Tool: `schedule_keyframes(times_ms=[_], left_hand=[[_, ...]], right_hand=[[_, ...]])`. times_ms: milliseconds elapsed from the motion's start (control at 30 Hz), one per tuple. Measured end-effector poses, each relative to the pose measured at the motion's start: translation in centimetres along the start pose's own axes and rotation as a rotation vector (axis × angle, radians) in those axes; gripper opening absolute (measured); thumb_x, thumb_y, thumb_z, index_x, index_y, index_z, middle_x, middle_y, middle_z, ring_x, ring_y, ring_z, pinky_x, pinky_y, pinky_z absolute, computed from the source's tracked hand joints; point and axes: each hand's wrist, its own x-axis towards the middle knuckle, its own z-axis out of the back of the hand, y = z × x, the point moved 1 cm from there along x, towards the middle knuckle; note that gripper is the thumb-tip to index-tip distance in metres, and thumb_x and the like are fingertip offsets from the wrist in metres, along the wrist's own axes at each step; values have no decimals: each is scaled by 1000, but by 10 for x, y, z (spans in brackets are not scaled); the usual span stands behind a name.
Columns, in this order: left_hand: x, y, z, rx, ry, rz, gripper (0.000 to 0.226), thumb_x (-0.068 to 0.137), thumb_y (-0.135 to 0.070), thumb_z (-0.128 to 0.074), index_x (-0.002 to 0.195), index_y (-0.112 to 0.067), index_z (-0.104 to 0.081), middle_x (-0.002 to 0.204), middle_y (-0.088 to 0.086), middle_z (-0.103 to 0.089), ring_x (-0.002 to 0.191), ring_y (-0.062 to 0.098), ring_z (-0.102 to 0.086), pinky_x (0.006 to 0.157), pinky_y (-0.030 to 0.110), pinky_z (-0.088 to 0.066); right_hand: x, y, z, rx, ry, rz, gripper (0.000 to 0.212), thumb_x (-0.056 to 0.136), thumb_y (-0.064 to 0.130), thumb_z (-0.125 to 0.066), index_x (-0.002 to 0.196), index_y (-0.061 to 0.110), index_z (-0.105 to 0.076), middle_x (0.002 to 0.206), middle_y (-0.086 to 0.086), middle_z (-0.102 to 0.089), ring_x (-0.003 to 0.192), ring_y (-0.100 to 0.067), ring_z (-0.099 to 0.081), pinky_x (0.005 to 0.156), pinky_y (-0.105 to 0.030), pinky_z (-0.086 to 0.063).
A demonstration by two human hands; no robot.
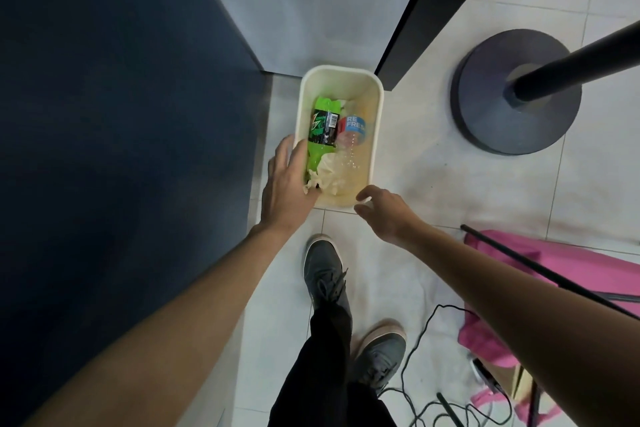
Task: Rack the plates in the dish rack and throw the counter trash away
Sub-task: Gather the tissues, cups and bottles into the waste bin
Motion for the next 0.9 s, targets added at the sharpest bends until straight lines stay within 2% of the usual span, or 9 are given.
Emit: schedule_keyframes(times_ms=[67, 133, 233, 367, 533, 700, 767, 833, 900], left_hand=[[-7, 6, -8, -78, 100, 129, 85, 80, 2, -69, 154, -11, -28, 159, 6, -25, 140, 28, -37, 105, 33, -40], [-12, 10, -15, -117, 125, 167, 87, 82, 8, -63, 156, -12, -21, 162, 5, -22, 143, 26, -34, 107, 26, -34], [-13, 12, -17, -175, 92, 192, 87, 81, 15, -58, 156, -11, -23, 161, 6, -25, 146, 23, -30, 106, 14, -22], [-11, 15, -18, -228, 77, 204, 86, 78, 18, -58, 154, -11, -29, 157, 6, -33, 143, 20, -33, 103, 8, -22], [-9, 17, -19, -239, 77, 220, 85, 78, 18, -59, 152, -12, -32, 154, 4, -36, 140, 19, -36, 99, 5, -22], [-8, 13, -12, -266, 67, 232, 81, 76, 22, -53, 150, -10, -37, 150, 7, -39, 137, 20, -39, 96, -1, -24], [-12, 12, -7, -291, 50, 239, 79, 77, 21, -54, 148, -11, -41, 145, 4, -42, 134, 21, -44, 101, 4, -31], [-18, 8, 0, -326, 33, 244, 76, 77, 18, -60, 144, -17, -46, 133, -8, -43, 128, 21, -50, 106, 27, -44], [-26, -1, 10, -347, 29, 283, 72, 79, 15, -63, 141, -20, -49, 126, -15, -38, 125, 17, -51, 103, 34, -49]], right_hand=[[4, 4, 3, 71, -23, -9, 23, 98, 25, -52, 114, 12, -60, 112, -16, -66, 93, -29, -60, 72, -27, -42], [9, 10, 7, 176, -51, -22, 19, 96, 26, -54, 104, 11, -62, 105, -15, -67, 90, -30, -63, 73, -30, -47], [18, 24, 11, 324, -70, -35, 21, 96, 31, -57, 97, 11, -63, 97, -12, -66, 84, -25, -61, 70, -36, -53], [32, 44, 13, 465, -99, -37, 27, 94, 32, -61, 105, 8, -63, 104, -13, -64, 81, -23, -61, 59, -33, -57], [41, 63, 13, 488, -82, -52, 45, 94, 30, -61, 131, 5, -53, 111, -12, -56, 100, -31, -61, 80, -49, -58], [36, 56, 15, 502, -21, -77, 38, 98, 29, -50, 124, 3, -57, 114, -12, -60, 106, -39, -62, 91, -54, -53], [30, 50, 17, 512, -35, -84, 39, 99, 30, -49, 127, 5, -57, 119, -13, -59, 106, -37, -61, 89, -52, -55], [20, 46, 21, 522, -58, -93, 42, 98, 31, -50, 133, 8, -54, 125, -15, -57, 103, -33, -63, 85, -49, -57], [7, 46, 26, 502, -72, -75, 38, 98, 28, -50, 130, 8, -57, 123, -16, -60, 101, -35, -64, 86, -52, -56]])
